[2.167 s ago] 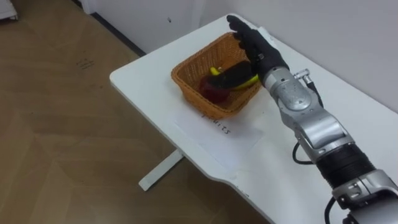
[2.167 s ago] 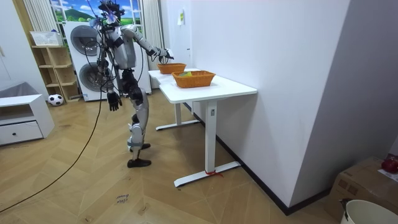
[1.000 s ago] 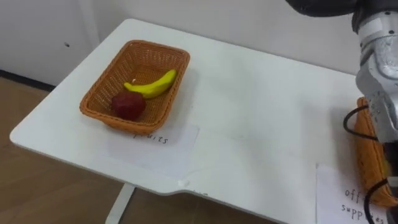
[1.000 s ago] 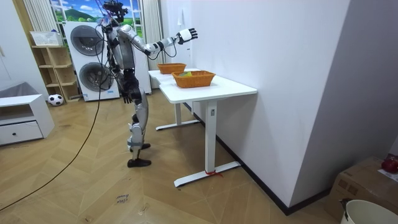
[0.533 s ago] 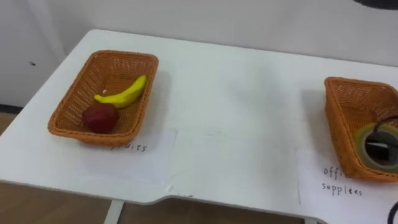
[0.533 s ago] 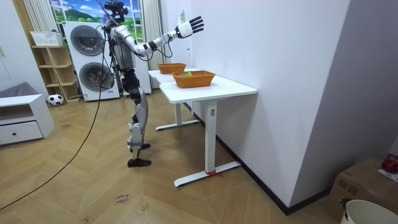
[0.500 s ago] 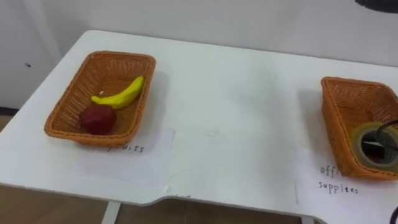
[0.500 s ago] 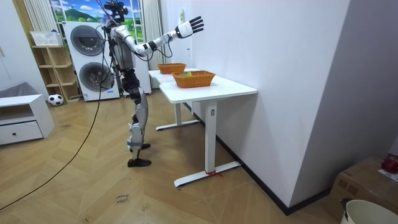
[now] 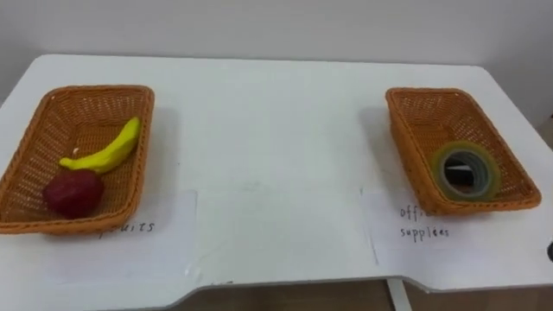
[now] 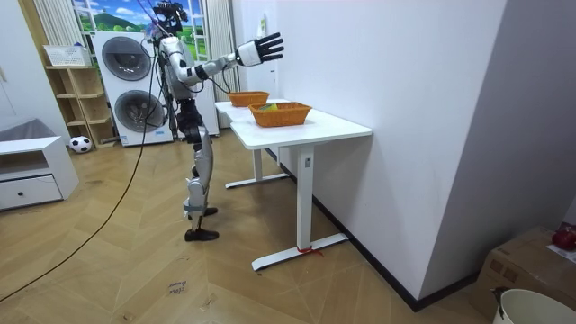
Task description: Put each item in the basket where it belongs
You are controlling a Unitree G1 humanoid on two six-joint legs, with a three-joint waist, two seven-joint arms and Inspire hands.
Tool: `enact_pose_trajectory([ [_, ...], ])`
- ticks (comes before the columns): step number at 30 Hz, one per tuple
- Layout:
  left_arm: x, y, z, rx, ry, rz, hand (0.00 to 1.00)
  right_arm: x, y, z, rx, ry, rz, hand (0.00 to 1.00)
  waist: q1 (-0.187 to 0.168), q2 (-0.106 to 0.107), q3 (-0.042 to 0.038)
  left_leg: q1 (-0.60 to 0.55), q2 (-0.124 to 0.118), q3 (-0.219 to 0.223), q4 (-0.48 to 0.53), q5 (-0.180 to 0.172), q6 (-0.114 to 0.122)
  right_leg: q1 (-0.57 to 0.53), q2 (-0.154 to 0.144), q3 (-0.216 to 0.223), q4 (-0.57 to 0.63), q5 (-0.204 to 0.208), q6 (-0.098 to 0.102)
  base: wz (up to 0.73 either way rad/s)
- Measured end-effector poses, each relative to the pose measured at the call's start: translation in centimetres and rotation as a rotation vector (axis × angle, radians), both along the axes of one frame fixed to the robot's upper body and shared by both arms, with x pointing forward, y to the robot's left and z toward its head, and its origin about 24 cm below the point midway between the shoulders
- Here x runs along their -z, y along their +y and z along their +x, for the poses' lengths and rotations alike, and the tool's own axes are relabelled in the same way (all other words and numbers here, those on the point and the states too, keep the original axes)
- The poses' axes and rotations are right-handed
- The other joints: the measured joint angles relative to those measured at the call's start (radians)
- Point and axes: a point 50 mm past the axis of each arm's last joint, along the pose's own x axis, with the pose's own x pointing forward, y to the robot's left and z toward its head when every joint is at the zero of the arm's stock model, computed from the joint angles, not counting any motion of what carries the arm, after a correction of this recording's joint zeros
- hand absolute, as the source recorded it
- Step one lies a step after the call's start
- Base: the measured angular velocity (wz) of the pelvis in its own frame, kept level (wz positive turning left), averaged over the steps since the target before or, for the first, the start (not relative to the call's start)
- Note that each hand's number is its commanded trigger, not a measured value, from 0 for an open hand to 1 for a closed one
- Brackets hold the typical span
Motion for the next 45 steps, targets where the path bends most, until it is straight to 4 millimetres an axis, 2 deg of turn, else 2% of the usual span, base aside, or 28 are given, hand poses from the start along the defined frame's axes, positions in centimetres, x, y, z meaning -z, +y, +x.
enact_pose_trajectory([
  [2, 0.0, -0.2, 0.2, -0.005, -0.007, -0.005, 0.0, 1.4, -1.2, -0.6, 0.065, 0.019, 0.089, 0.0, -0.022, -0.004, 0.0023, 0.003, 0.005, 0.003, -0.001, -0.002, -0.004, 0.0, 0.006, 0.004, 0.0, 0.0, 0.0, -0.07],
  [5, 0.0, -0.2, 0.7, -0.007, -0.027, -0.007, 0.0, 3.4, -3.1, -2.5, 0.171, 0.049, 0.199, 0.0, -0.023, -0.01, 0.0042, 0.002, 0.009, 0.014, -0.007, 0.0, -0.006, -0.007, 0.01, 0.017, 0.0, 0.0, 0.0, -0.05],
  [11, 0.0, -0.2, 0.9, -0.031, -0.04, -0.013, 0.0, 5.3, -4.5, -4.6, 0.327, 0.112, 0.261, 0.0, -0.049, -0.008, 0.0029, 0.007, 0.01, 0.029, -0.022, 0.003, -0.011, -0.02, 0.016, 0.054, 0.0, 0.0, -0.001, -0.09],
  [15, 0.0, -0.2, 1.5, -0.04, -0.057, -0.018, 0.0, 6.6, -5.2, -6.3, 0.425, 0.104, 0.34, 0.0, -0.056, -0.008, 0.0033, 0.012, 0.013, 0.039, -0.027, 0.003, -0.011, -0.021, 0.017, 0.052, -0.001, 0.0, -0.001, -0.05],
  [18, 0.0, -0.2, 1.7, -0.037, -0.061, -0.018, 0.0, 8.3, -5.3, -7.9, 0.502, 0.126, 0.397, 0.0, -0.055, -0.01, 0.0036, 0.012, 0.013, 0.04, -0.032, 0.003, -0.011, -0.025, 0.018, 0.052, -0.001, 0.0, -0.001, -0.03],
  [19, -0.1, -0.2, 1.8, -0.035, -0.068, -0.017, 0.0, 8.9, -5.3, -8.6, 0.522, 0.146, 0.407, 0.0, -0.053, -0.003, 0.0003, 0.011, 0.013, 0.043, -0.032, 0.003, -0.011, -0.027, 0.018, 0.052, -0.001, 0.0, -0.001, -0.06],
  [21, -0.1, -0.2, 1.9, -0.037, -0.072, -0.016, 0.0, 10.2, -5.3, -9.4, 0.565, 0.18, 0.438, 0.0, -0.053, -0.006, 0.0018, 0.013, 0.013, 0.046, -0.034, 0.003, -0.011, -0.028, 0.018, 0.052, -0.001, 0.0, -0.001, -0.05],
  [22, -0.1, -0.2, 2.1, -0.037, -0.077, -0.017, 0.0, 11.4, -5.2, -10.2, 0.6, 0.217, 0.46, 0.0, -0.049, 0.0, -0.0023, 0.013, 0.013, 0.046, -0.034, 0.003, -0.011, -0.028, 0.018, 0.052, 0.0, 0.0, -0.001, 0.0],
  [24, -0.1, -0.2, 2.1, -0.036, -0.082, -0.019, 0.0, 12.9, -4.9, -11.4, 0.633, 0.269, 0.491, 0.0, -0.046, -0.004, 0.0009, 0.014, 0.013, 0.047, -0.036, 0.003, -0.011, -0.028, 0.018, 0.054, 0.0, 0.0, -0.001, 0.0],
  [26, -0.1, -0.2, 2.1, -0.034, -0.08, -0.022, 0.0, 14.3, -4.3, -12.6, 0.654, 0.312, 0.519, 0.0, -0.045, 0.005, -0.0027, 0.012, 0.013, 0.049, -0.038, 0.003, -0.011, -0.035, 0.018, 0.059, 0.0, 0.0, -0.001, -0.07],
  [29, -0.2, 0.0, 2.1, -0.053, -0.093, -0.017, 0.0, 15.4, -4.2, -14.0, 0.683, 0.36, 0.532, 0.0, -0.041, 0.017, -0.0001, 0.013, 0.013, 0.054, -0.041, 0.002, -0.012, -0.039, 0.019, 0.069, 0.0, 0.0, -0.001, -0.09],
  [33, -0.3, 0.2, 2.0, -0.059, -0.106, -0.01, 0.0, 16.7, -3.6, -15.0, 0.709, 0.407, 0.541, 0.0, -0.041, 0.023, 0.0024, 0.017, 0.014, 0.054, -0.049, 0.003, -0.013, -0.037, 0.023, 0.086, 0.0, 0.0, -0.001, -0.05],
  [37, -0.2, -0.3, 2.0, -0.081, -0.125, -0.032, 0.0, 19.5, -1.7, -16.5, 0.698, 0.526, 0.572, 0.0, -0.037, 0.026, 0.004, 0.018, 0.015, 0.053, -0.05, 0.003, -0.014, -0.035, 0.023, 0.085, -0.001, 0.0, -0.001, 0.0],
  [41, 0.0, -1.1, 2.1, -0.089, -0.148, -0.055, 0.0, 22.2, 0.6, -18.0, 0.658, 0.63, 0.628, 0.0, -0.017, 0.037, 0.0069, 0.021, 0.014, 0.054, -0.051, 0.003, -0.014, -0.036, 0.023, 0.083, 0.001, 0.0, -0.001, 0.0],
  [45, 0.2, -1.7, 2.0, -0.103, -0.154, -0.082, 0.0, 23.5, 2.8, -17.7, 0.578, 0.687, 0.646, 0.0, -0.015, 0.045, 0.0067, 0.021, 0.014, 0.047, -0.044, 0.003, -0.015, -0.034, 0.023, 0.08, 0.001, -0.002, -0.004, 0.03],
])
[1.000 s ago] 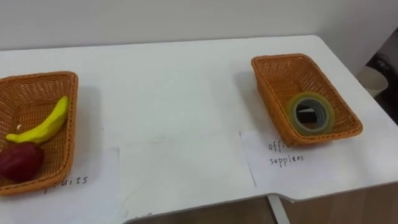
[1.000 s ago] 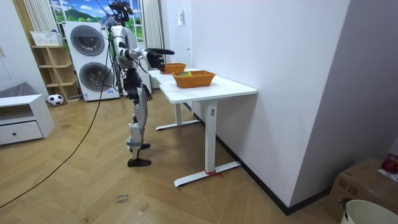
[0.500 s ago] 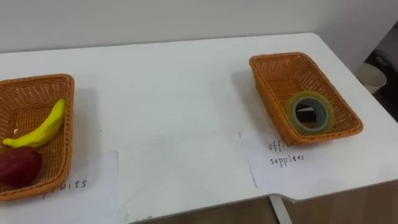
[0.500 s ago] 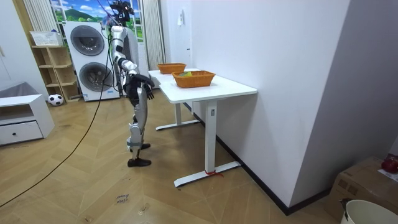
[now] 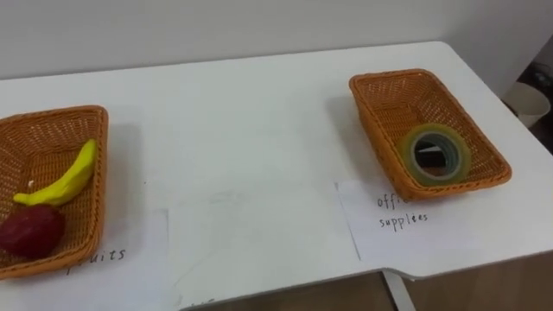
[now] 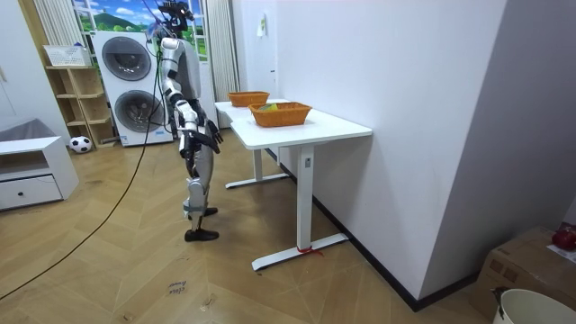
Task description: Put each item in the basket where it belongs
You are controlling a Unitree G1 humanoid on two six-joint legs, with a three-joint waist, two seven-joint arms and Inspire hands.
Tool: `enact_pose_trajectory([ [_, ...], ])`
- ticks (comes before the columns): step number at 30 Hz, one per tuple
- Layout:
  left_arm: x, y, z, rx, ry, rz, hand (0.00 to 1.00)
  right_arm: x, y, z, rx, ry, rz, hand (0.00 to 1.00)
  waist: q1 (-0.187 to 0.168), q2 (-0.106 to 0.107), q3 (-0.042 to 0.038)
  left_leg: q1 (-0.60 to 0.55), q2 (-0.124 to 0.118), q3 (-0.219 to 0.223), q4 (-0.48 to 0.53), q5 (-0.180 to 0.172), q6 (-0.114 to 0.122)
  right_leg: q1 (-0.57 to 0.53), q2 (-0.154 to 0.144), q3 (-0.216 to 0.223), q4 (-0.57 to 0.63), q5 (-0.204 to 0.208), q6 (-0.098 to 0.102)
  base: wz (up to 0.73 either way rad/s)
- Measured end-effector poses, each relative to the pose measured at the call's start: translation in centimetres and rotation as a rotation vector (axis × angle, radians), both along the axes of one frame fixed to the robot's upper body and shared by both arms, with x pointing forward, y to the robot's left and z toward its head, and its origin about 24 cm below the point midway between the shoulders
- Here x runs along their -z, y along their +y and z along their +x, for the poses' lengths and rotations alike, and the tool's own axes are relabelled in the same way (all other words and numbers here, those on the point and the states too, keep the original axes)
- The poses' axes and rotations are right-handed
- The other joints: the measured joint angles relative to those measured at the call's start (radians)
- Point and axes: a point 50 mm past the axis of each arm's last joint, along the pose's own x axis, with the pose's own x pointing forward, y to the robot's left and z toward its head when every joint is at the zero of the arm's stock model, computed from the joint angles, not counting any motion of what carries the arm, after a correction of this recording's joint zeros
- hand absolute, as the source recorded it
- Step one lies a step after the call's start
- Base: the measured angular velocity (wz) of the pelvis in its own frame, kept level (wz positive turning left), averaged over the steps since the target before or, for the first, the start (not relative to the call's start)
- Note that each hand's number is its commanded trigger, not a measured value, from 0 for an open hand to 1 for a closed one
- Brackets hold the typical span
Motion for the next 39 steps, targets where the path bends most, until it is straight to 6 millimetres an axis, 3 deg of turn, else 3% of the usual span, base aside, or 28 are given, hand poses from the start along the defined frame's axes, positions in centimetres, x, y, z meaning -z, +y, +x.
enact_pose_trajectory([
  [8, 0.4, -1.0, 0.1, 0.022, -0.007, -0.016, 0.0, 3.5, 5.1, -1.0, -0.16, 0.073, 0.144, 0.0, 0.026, 0.021, 0.0, 0.009, 0.0, -0.005, 0.002, -0.002, -0.003, 0.015, 0.002, 0.002, -0.002, -0.001, -0.001, 0.02],
  [20, 0.7, -2.2, 0.6, 0.049, -0.023, -0.042, 0.0, 5.2, 8.6, -0.9, -0.545, 0.138, 0.21, 0.0, 0.056, 0.057, 0.0042, 0.008, 0.001, -0.011, 0.007, -0.002, -0.003, 0.024, 0.002, -0.011, -0.003, -0.001, -0.001, 0.02],
  [30, 0.7, -2.3, 0.8, 0.049, -0.029, -0.043, 0.0, 5.4, 9.4, -0.6, -0.662, 0.124, 0.229, 0.0, 0.076, 0.052, 0.0033, 0.007, -0.002, -0.028, 0.007, -0.002, -0.003, 0.036, 0.0, -0.031, -0.018, -0.002, -0.003, 0.03],
  [35, 0.7, -2.2, 0.9, 0.034, -0.032, -0.03, 0.0, 6.1, 10.5, -1.0, -0.955, 0.276, 0.227, 0.0, 0.088, 0.043, 0.0025, 0.008, -0.004, -0.032, 0.008, -0.003, -0.004, 0.037, -0.002, -0.034, -0.018, -0.008, -0.01, 0.01],
  [39, 0.9, -2.2, 1.0, 0.034, -0.02, -0.033, 0.0, 6.8, 11.1, -2.3, -1.05, 0.364, 0.279, 0.0, 0.105, 0.04, 0.0034, 0.008, -0.008, -0.037, 0.007, -0.003, -0.004, 0.04, -0.006, -0.051, -0.018, -0.008, -0.01, 0.06],
])
